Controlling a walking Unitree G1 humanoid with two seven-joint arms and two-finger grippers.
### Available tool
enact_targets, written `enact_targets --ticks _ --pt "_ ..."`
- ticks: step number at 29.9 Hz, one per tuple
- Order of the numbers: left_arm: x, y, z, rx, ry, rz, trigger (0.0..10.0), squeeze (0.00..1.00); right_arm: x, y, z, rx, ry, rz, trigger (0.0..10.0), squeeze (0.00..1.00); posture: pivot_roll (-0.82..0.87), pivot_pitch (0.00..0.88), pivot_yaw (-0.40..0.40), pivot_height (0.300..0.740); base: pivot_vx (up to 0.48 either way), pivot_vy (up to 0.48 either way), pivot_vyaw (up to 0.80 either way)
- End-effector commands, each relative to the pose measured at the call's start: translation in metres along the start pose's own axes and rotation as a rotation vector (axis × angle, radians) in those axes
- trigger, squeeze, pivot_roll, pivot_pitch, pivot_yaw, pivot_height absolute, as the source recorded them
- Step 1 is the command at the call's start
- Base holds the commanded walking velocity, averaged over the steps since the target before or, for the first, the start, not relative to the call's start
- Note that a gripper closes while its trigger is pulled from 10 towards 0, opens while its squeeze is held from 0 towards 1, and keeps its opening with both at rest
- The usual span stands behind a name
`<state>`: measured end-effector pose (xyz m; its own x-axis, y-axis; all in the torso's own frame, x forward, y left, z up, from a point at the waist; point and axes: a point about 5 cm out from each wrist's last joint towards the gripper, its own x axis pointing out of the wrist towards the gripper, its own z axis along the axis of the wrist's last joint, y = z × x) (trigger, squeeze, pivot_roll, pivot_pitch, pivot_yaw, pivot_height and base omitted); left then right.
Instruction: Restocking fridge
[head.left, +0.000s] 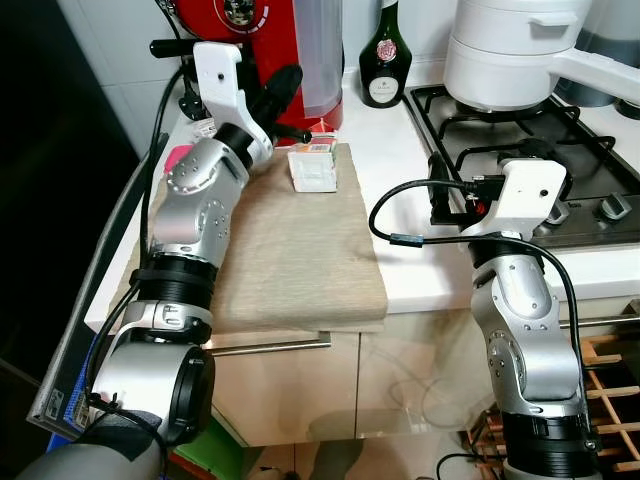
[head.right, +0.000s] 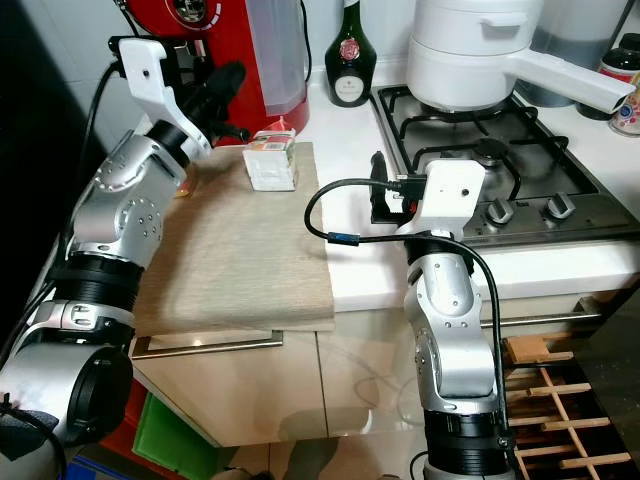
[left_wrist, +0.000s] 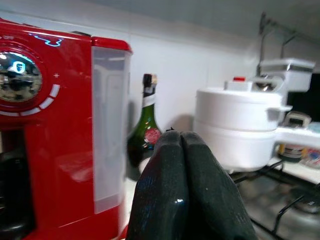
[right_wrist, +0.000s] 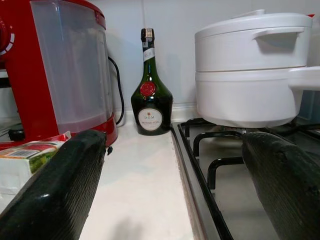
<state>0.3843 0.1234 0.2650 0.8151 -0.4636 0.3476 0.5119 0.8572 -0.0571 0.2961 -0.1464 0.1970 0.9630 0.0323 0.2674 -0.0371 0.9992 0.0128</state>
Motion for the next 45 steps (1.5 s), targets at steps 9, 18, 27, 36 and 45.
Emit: enact_targets --ticks 9,18,27,36,45 --pt "-0.008 0.011 -0.013 0.058 0.057 0.106 10.0 1.00 0.008 0.004 0.004 0.003 -0.034 0.011 10.0 0.00 -0.08 0.000 0.114 0.740 0.000 0.000 0.00" --pt "-0.012 0.009 -0.008 0.072 0.049 0.084 10.0 0.00 0.031 0.019 0.016 0.085 -0.063 0.054 10.0 0.00 -0.04 0.000 0.106 0.740 0.000 0.000 0.00" --pt "-0.032 0.018 0.023 0.190 -0.022 0.115 10.0 0.00 0.067 0.039 0.028 0.112 -0.099 0.131 10.0 0.00 0.07 0.000 0.056 0.740 0.000 0.000 0.00" --pt "-0.053 0.023 0.038 0.246 -0.011 0.162 10.0 0.00 0.089 0.073 0.022 0.139 -0.042 0.215 10.0 0.00 0.18 0.000 0.002 0.740 0.000 0.000 0.00" --pt "-0.067 0.023 0.039 0.258 0.040 0.177 10.0 0.00 0.088 0.105 -0.019 0.272 0.185 0.312 10.0 0.00 0.21 0.000 0.014 0.740 0.000 0.000 0.00"
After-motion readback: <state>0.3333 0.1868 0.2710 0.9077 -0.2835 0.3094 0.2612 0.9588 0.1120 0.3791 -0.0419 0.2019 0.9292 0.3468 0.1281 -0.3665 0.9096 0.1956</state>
